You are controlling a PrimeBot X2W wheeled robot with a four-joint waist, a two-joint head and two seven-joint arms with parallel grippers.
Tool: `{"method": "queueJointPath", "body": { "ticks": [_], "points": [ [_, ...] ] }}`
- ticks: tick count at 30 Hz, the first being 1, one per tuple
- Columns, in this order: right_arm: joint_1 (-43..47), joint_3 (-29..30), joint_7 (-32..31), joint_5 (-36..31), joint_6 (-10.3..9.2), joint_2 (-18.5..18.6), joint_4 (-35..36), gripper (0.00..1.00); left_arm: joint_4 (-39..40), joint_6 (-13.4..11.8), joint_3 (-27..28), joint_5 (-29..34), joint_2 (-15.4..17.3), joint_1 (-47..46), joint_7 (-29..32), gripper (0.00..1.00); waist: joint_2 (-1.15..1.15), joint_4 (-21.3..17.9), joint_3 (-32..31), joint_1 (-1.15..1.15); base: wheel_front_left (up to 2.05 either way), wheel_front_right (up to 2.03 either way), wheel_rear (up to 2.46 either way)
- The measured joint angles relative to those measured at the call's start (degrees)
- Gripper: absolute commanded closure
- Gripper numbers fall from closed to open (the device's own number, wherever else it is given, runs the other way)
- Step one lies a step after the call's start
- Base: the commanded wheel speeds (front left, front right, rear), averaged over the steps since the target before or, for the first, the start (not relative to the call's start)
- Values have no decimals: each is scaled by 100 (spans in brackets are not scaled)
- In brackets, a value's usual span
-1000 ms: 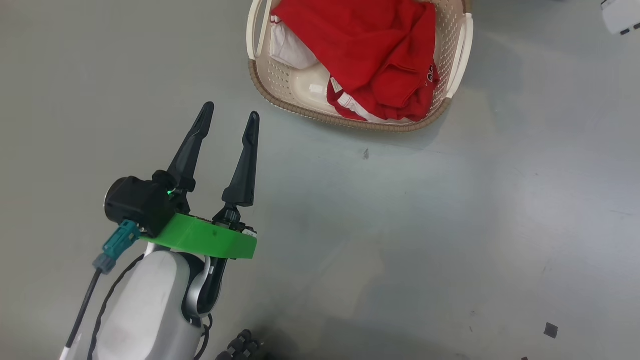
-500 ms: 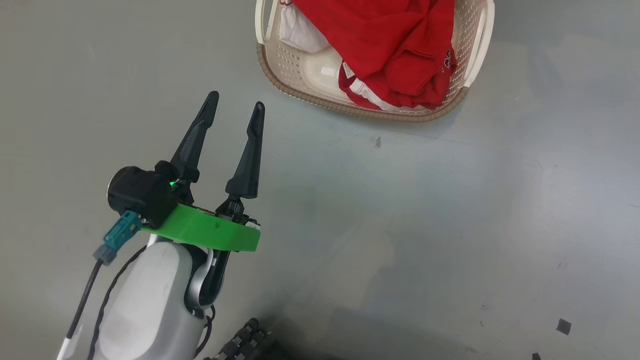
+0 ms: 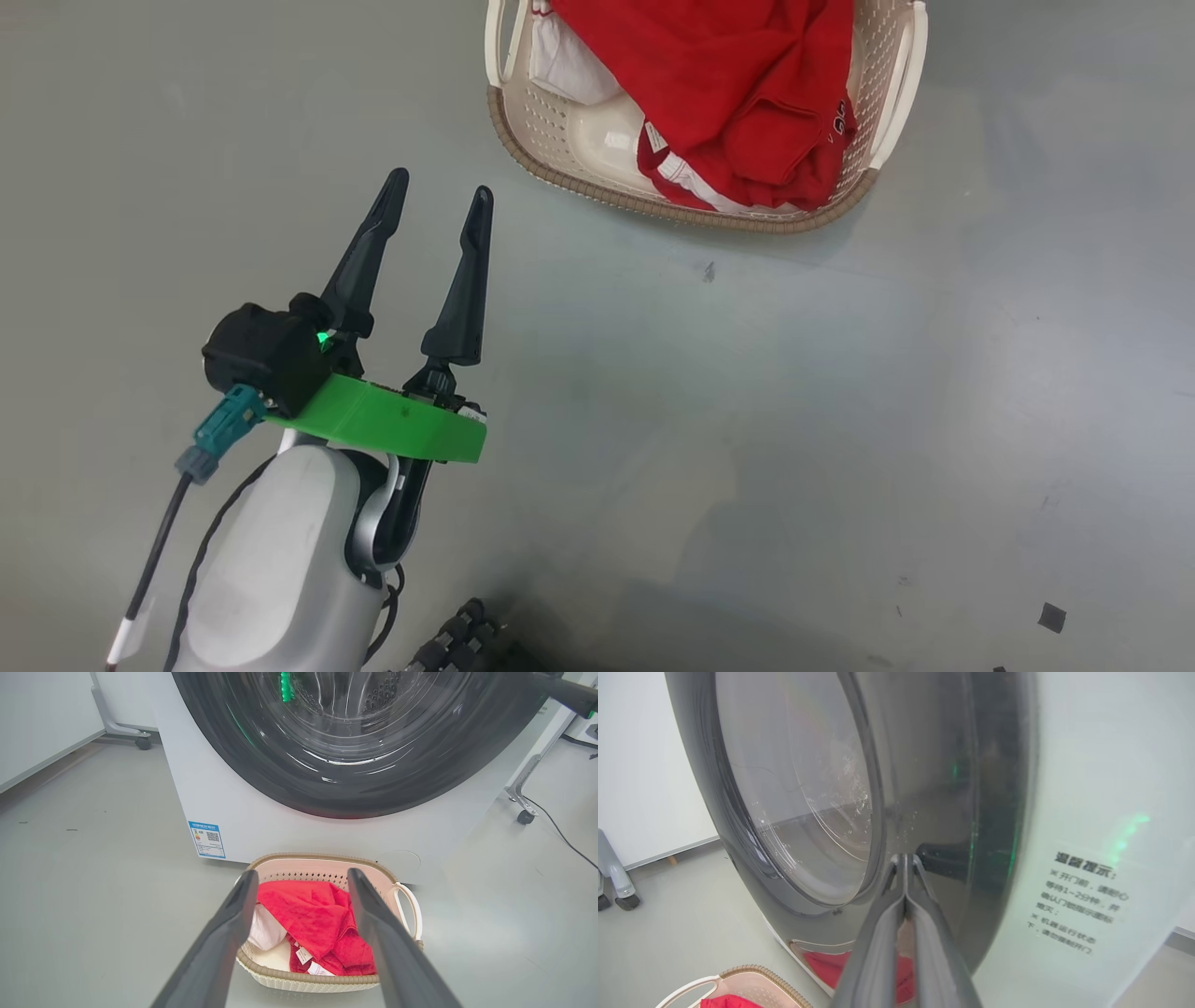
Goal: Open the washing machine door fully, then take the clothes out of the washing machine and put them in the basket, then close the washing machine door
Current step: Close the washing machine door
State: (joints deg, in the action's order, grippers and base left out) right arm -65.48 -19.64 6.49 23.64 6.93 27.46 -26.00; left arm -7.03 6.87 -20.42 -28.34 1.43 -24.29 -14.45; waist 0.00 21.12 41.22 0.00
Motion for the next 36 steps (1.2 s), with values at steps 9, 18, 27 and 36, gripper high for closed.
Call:
{"method": "queueJointPath", "body": {
  "ticks": [9,18,27,36],
  "points": [
    [747,160,648,212,-153,-185,-561,100,-231,0,129,80,-7,-18,0,0,0,-46,-403,0,0,0,0],
    [1844,83,772,380,-145,-683,-544,100,-450,0,400,283,-7,33,-1,0,0,-298,-1095,-1,0,0,0],
    [2816,282,803,460,-170,-996,-279,100,-626,3,609,388,91,428,-1,0,0,-714,-1749,-1,0,0,0],
    [3799,598,803,458,-303,-1277,221,100,-748,4,809,497,183,962,0,0,0,-1185,-2444,-1,0,0,0]
  ]
}}
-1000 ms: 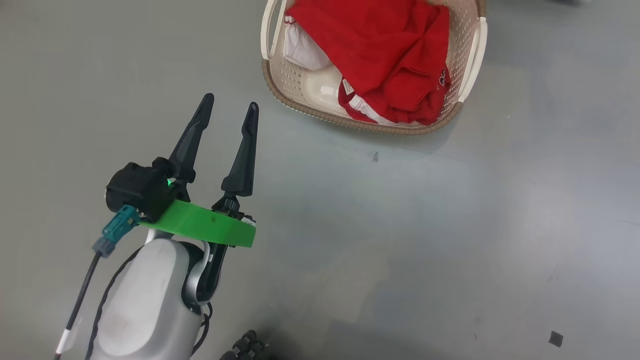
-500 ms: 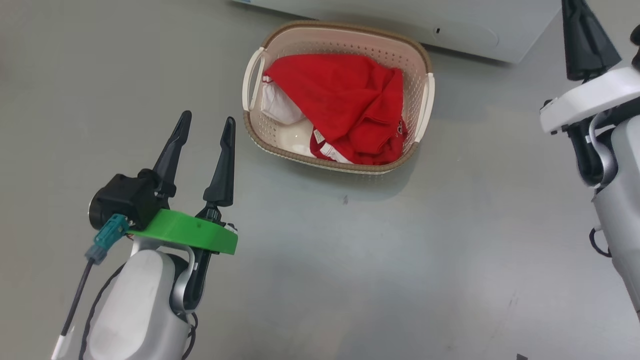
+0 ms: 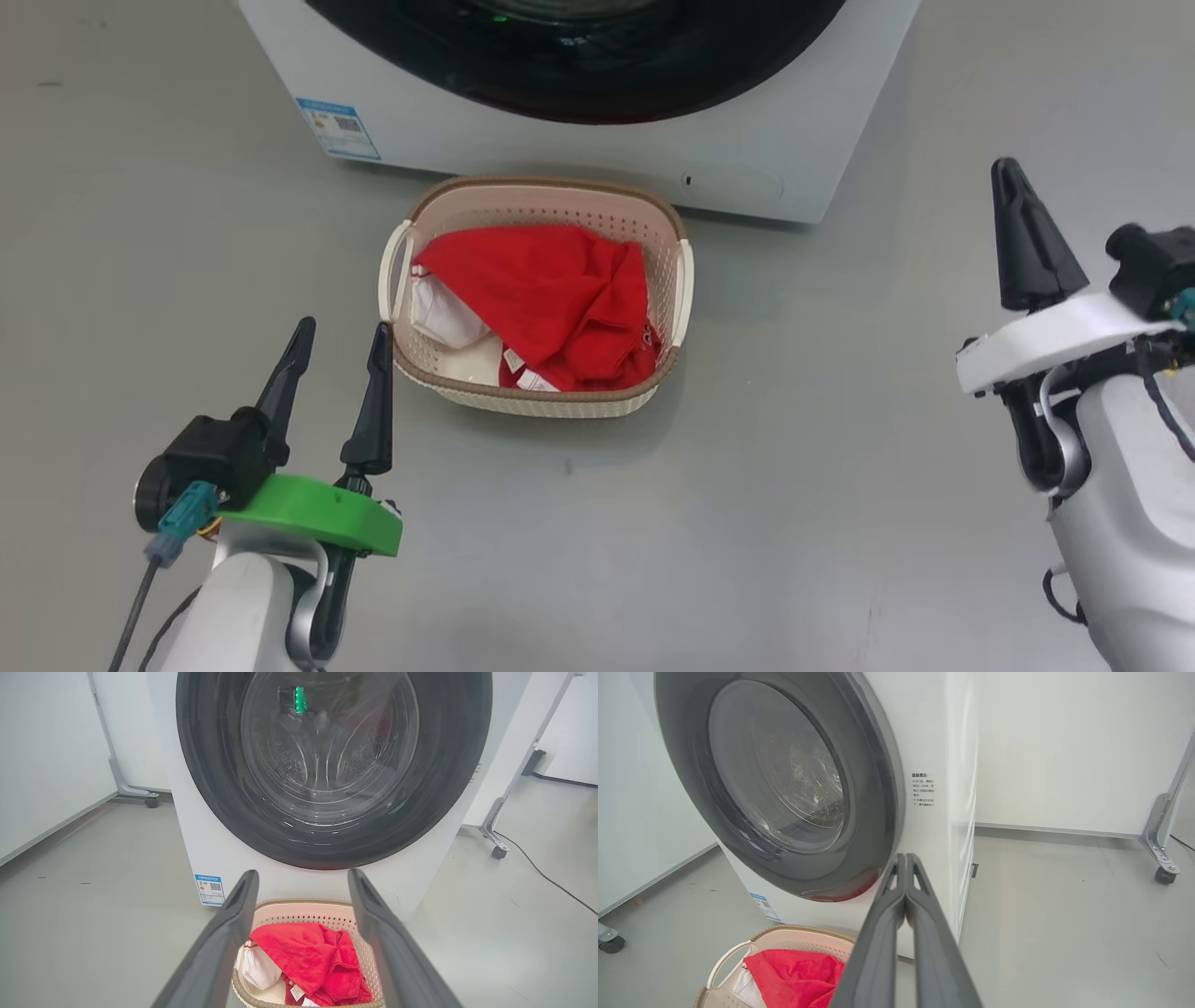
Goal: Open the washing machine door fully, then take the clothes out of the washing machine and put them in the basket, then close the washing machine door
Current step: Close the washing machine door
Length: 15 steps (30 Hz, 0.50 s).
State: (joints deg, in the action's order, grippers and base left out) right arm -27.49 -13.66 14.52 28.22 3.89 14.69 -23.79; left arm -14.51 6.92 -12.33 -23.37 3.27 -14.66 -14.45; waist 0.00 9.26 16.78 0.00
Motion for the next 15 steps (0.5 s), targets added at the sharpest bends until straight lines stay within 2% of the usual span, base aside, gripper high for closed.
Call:
{"method": "queueJointPath", "body": {
  "ticks": [15],
  "points": [
    [1447,149,0,-66,-110,-156,542,100,-138,0,94,1,3,839,0,0,0,-639,-1163,0,0,0,0]
  ]
}}
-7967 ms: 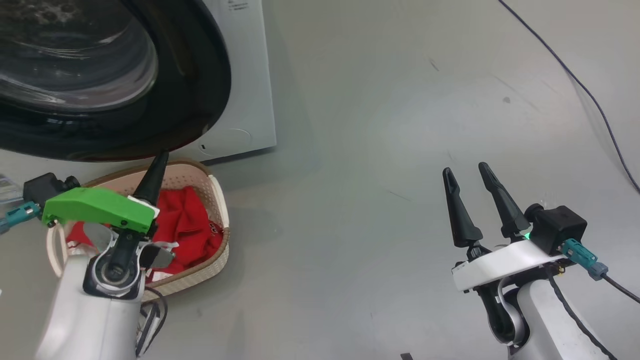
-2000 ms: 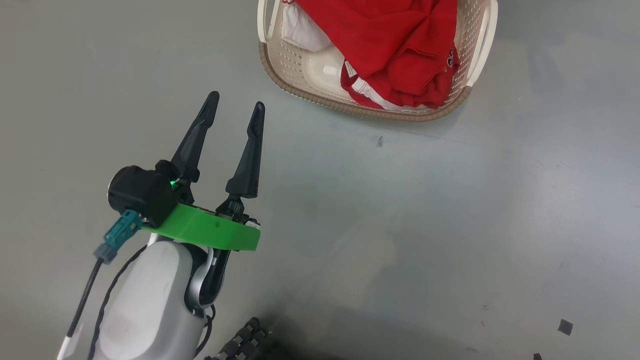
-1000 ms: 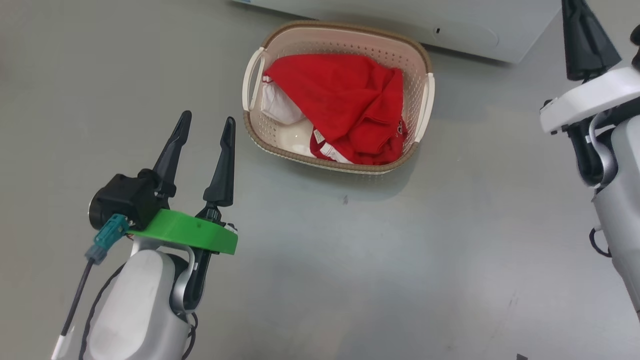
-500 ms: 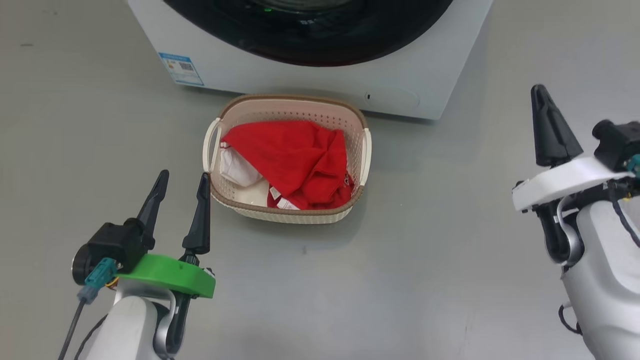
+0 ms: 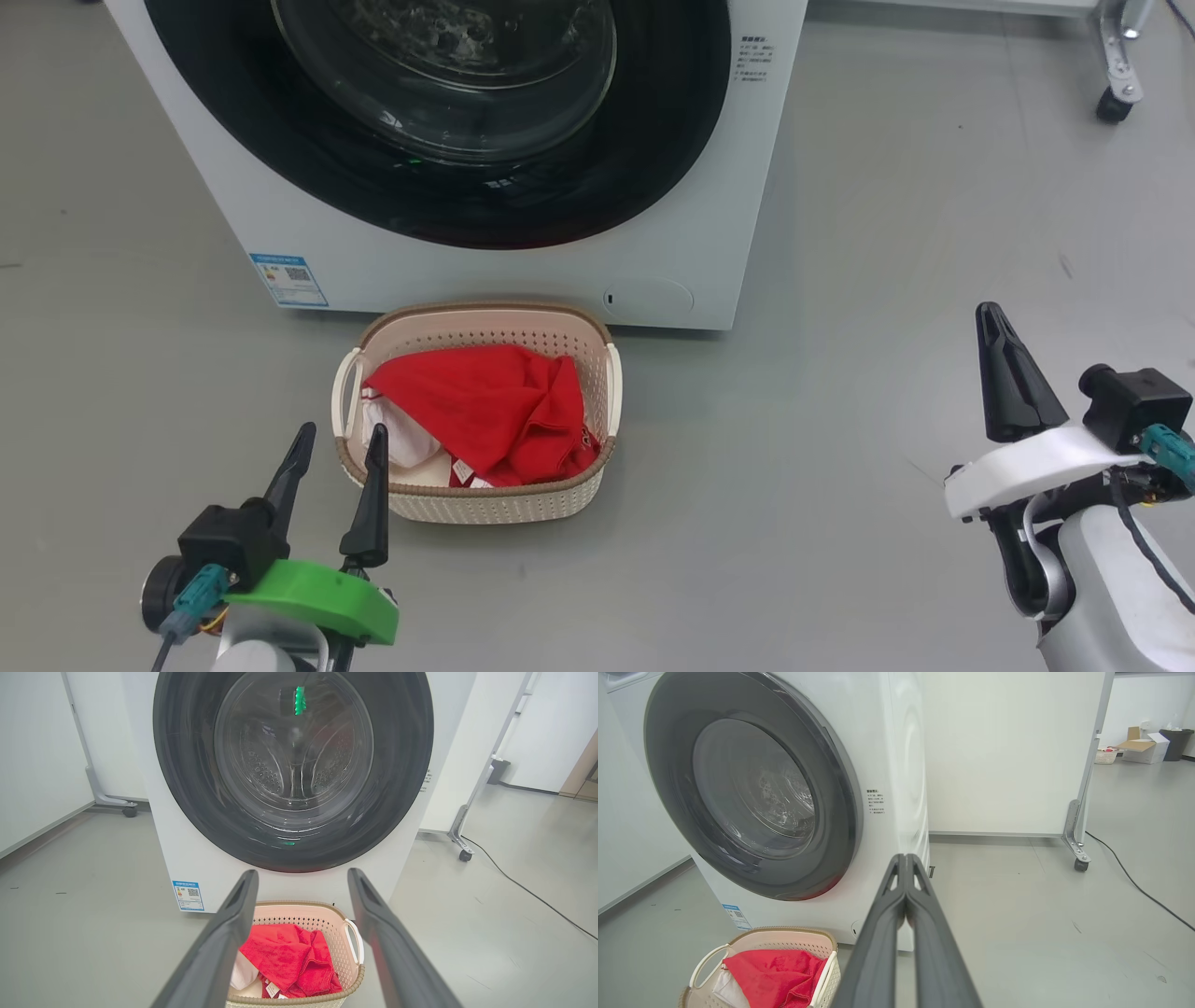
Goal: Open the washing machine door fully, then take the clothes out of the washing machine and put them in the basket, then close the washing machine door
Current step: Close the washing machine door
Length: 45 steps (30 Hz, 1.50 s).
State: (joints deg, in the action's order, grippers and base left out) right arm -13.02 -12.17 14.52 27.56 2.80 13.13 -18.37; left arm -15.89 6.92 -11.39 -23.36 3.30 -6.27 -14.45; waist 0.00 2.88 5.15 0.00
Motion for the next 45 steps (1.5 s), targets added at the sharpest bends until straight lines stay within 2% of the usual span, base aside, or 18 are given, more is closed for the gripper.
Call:
{"method": "queueJointPath", "body": {
  "ticks": [12,13,14,21,45],
  "points": [
    [716,113,0,-136,-138,-57,452,100,49,-2,122,-14,-14,182,0,0,0,-320,-405,0,0,0,0],
    [778,111,0,-165,-146,-56,479,47,55,-2,142,-18,-15,198,0,0,0,-329,-417,0,0,0,0],
    [827,104,0,-240,-153,-51,499,0,58,-4,155,-18,-15,214,0,0,0,-335,-428,0,0,0,0],
    [1015,101,0,-332,-238,-48,698,0,158,-20,252,-31,-27,261,0,0,0,-340,-452,0,0,0,0],
    [1248,176,0,-436,-296,-129,1134,0,154,-134,315,-18,-49,336,0,0,0,-304,-379,0,0,0,0]
  ]
}}
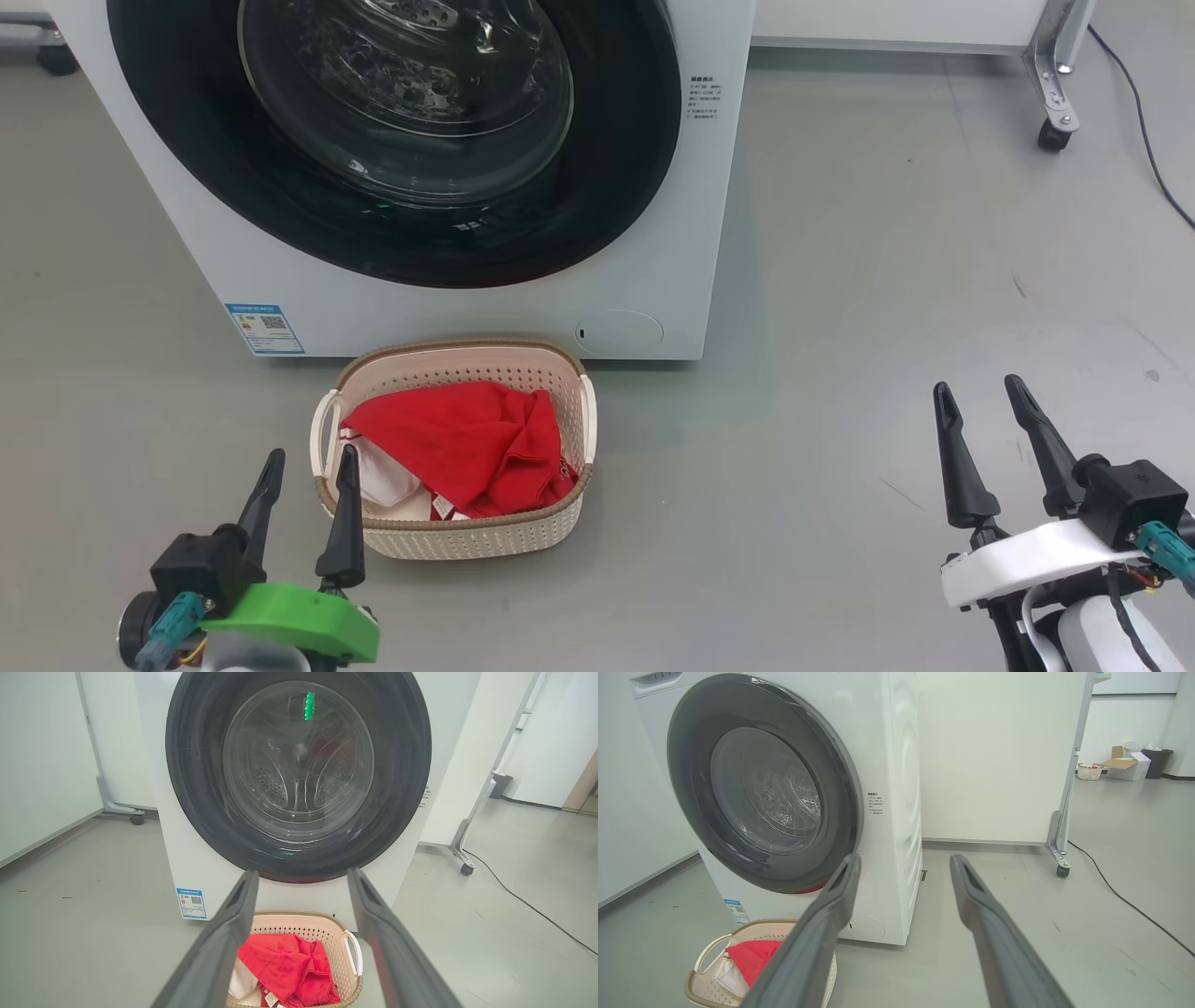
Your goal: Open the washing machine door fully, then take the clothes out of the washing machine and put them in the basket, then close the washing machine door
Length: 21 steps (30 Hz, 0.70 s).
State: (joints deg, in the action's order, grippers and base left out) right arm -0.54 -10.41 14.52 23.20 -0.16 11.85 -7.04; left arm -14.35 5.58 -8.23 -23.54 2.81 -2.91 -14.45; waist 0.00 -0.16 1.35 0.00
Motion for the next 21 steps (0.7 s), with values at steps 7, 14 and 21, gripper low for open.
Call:
{"method": "queueJointPath", "body": {
  "ticks": [7,14,21],
  "points": [
    [49,9,0,0,0,-9,32,0,-4,-5,-4,3,-2,0,0,0,0,-22,13,0,0,0,0],
    [108,58,0,33,0,-97,83,0,4,-4,-43,53,-7,-1,0,0,0,-42,12,0,0,0,0],
    [114,64,0,33,0,-97,91,0,59,2,-32,42,-8,-1,0,0,0,-41,13,0,0,0,0]
  ]
}}
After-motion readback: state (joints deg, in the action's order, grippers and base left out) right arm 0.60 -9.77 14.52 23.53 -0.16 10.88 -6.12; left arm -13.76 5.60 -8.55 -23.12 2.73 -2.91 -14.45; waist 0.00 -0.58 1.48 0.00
